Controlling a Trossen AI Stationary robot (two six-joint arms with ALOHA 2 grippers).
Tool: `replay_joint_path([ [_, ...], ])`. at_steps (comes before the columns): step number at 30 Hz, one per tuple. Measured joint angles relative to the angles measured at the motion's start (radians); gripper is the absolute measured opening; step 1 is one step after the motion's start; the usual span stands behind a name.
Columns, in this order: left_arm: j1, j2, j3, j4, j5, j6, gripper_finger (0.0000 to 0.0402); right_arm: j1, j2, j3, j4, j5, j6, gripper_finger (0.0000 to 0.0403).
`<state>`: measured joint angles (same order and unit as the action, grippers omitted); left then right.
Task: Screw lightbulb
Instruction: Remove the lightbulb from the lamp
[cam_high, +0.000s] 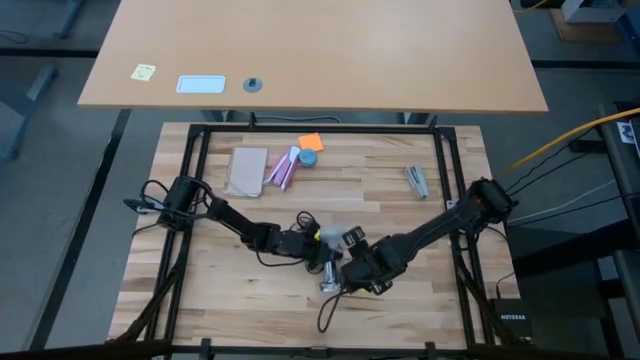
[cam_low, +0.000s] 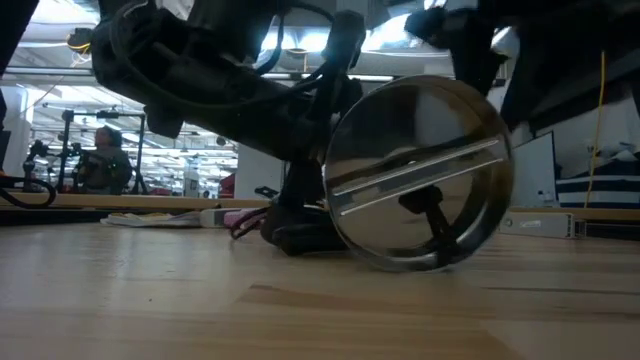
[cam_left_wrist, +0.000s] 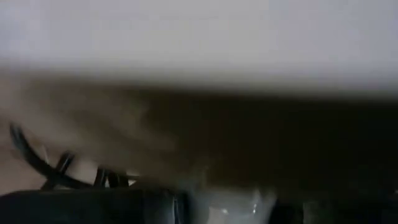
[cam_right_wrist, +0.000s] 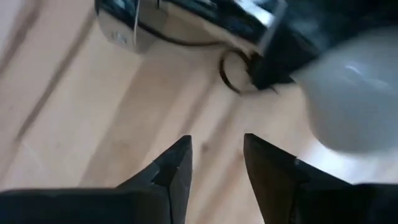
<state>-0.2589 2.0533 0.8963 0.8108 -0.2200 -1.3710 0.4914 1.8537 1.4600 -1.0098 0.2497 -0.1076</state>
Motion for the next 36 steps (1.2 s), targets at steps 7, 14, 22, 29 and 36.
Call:
replay_joint_path([
  [7, 0.041, 0.002, -0.001, 0.072, -0.040, 0.142, 0.0128, 0.008, -0.008, 0.154, -0.195, 0.104, 0.032, 0.0153],
  [14, 0.133, -0.023, -0.002, 0.259, -0.079, 0.416, 0.0128, 0.023, -0.009, 0.232, -0.251, 0.121, 0.179, 0.0154],
  [22, 0.175, -0.121, 0.000, 0.285, -0.008, 1.004, 0.0128, 0.152, -0.007, 0.174, -0.312, 0.285, 0.460, 0.0154],
  [29, 0.089, -0.132, 0.002, 0.200, 0.021, 1.236, 0.0128, 0.241, -0.007, 0.009, -0.281, 0.419, 0.859, 0.0154],
  [36, -0.016, -0.105, 0.002, 0.098, -0.018, 1.253, 0.0128, 0.234, -0.007, -0.193, 0.038, 0.590, 1.098, 0.0154],
])
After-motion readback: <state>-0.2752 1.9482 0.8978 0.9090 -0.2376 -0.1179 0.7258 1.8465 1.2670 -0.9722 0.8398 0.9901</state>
